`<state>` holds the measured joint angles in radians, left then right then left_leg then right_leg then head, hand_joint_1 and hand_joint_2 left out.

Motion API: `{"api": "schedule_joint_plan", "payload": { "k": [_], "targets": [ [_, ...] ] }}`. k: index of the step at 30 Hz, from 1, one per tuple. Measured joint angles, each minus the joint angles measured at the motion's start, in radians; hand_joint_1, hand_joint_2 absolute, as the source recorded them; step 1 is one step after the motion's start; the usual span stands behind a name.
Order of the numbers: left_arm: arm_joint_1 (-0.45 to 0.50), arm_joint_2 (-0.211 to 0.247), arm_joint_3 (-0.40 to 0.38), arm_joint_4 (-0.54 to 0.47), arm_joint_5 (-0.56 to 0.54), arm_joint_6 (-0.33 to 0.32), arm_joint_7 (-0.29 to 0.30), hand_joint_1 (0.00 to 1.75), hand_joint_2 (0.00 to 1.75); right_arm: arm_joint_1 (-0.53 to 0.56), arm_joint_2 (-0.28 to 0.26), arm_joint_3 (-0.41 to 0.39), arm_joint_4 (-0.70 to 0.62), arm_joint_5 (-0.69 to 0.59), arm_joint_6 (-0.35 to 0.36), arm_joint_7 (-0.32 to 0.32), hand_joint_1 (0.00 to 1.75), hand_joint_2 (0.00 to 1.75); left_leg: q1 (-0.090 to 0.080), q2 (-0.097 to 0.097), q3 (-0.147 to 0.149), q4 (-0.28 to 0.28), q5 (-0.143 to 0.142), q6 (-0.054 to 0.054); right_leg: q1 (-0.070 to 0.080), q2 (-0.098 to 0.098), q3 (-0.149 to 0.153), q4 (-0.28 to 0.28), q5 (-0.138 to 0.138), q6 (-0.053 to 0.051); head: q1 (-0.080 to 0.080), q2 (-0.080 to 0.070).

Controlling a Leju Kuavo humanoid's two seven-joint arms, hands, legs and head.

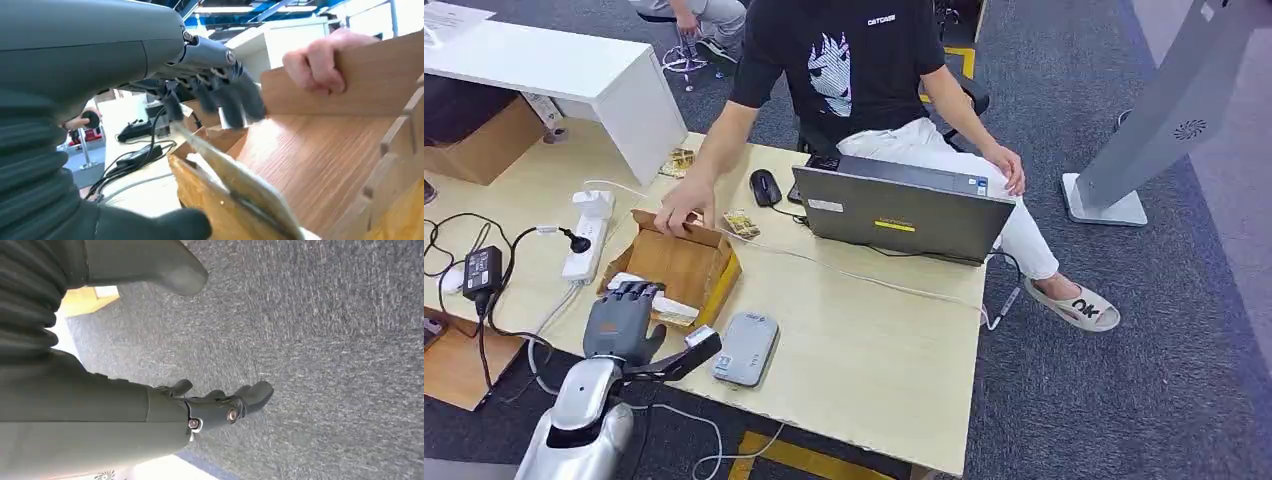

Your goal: Pass the card to the sensor for recognition and then transmit it.

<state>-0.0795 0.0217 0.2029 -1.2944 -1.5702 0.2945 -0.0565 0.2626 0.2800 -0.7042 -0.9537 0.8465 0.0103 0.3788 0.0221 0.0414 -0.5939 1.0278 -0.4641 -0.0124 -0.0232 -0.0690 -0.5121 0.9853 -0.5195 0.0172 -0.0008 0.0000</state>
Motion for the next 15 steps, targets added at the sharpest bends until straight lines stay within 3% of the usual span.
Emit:
{"api": "schedule_joint_plan", "payload": {
  "k": [15],
  "targets": [
    [-0.008, -0.001, 0.0, -0.027, 0.001, -0.002, -0.007, 0.0, 1.75, -0.001, 0.0, 0.008, 0.0, -0.019, -0.012, 0.006, 0.0, 1.75, 0.0, 0.0, 0.0, 0.0, 0.0, 0.0, 0.0, 0.0, 0.0, 0.0, 0.0, 0.0, 0.0, 0.0]
  ]
}}
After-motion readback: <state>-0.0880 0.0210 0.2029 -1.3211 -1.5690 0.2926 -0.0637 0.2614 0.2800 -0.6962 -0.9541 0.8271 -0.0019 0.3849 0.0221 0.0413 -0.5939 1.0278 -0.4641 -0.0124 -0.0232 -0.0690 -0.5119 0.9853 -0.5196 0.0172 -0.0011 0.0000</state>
